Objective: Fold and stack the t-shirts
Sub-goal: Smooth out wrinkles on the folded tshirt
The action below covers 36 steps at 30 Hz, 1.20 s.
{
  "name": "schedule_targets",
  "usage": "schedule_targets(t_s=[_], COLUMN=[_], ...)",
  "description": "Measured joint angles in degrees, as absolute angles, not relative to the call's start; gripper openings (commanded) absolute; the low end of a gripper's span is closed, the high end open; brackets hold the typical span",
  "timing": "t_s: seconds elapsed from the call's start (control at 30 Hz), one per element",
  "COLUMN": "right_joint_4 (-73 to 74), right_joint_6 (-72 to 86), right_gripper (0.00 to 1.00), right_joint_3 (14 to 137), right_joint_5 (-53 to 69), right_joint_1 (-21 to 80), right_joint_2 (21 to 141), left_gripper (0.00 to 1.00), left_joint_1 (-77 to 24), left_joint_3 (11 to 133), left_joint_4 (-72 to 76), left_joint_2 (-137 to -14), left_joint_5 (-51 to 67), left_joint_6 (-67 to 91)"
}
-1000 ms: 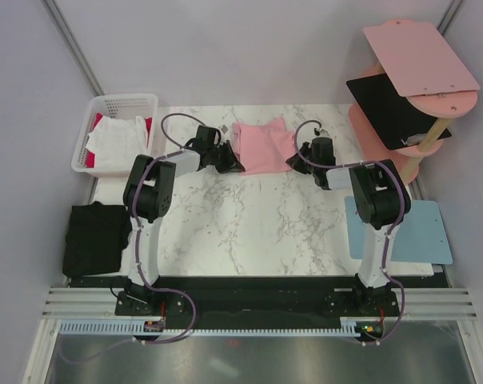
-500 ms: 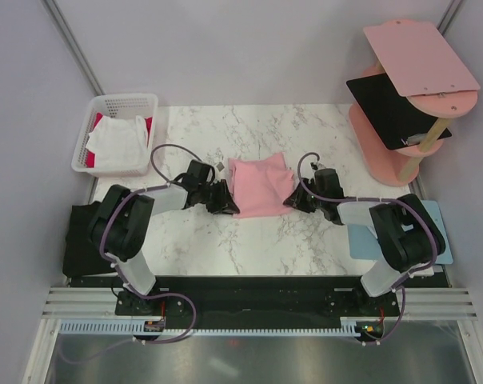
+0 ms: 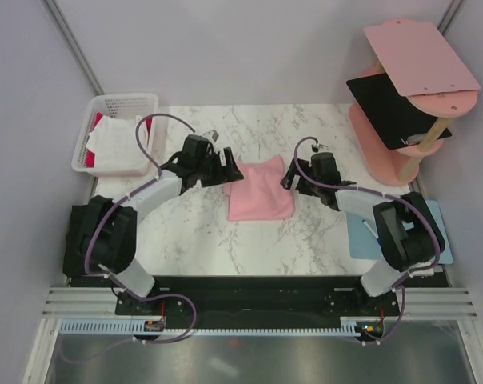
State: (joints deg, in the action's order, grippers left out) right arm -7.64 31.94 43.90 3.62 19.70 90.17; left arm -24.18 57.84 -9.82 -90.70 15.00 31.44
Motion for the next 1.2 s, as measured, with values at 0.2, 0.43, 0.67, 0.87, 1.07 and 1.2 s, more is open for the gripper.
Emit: schedule_targets(t_s=[0.2, 0.43, 0.67, 0.87, 1.07, 1.2], right_joint_4=[-12.0, -14.7, -14.6, -14.9, -17.8, -19.7], right_joint_6=[31.7, 32.5, 32.8, 32.9, 33.2, 33.1], right_gripper=[0.89, 0.83, 0.78, 0.71, 0.42, 0.12], right_joint_3=[50.5, 53.2, 53.7, 53.9, 54.5, 54.5], right_joint_5=[3.1, 3.4, 4.1, 4.2, 4.2, 4.2], right_joint_1=[19.7, 19.7, 19.7, 19.7, 19.7, 19.7], right_joint_2=[101.0, 104.6, 104.7, 104.7, 104.7, 104.7], left_gripper=[0.84, 0.77, 0.54, 0.05, 0.02, 0.02], left_joint_1=[-24.1, -23.6, -23.4, -23.4, -23.4, -23.3], left_joint_3=[70.0, 76.5, 79.5, 81.0, 81.1, 81.1], left_joint_4=[-10.5, -12.8, -13.8, -13.6, -13.9, -13.7], left_joint_2=[-101.4, -109.7, -111.1, -112.9, -115.0, -115.0], left_joint_5=[12.2, 10.8, 10.5, 10.7, 10.8, 10.7], left_joint_6=[29.5, 27.9, 27.0, 26.6, 26.2, 26.2])
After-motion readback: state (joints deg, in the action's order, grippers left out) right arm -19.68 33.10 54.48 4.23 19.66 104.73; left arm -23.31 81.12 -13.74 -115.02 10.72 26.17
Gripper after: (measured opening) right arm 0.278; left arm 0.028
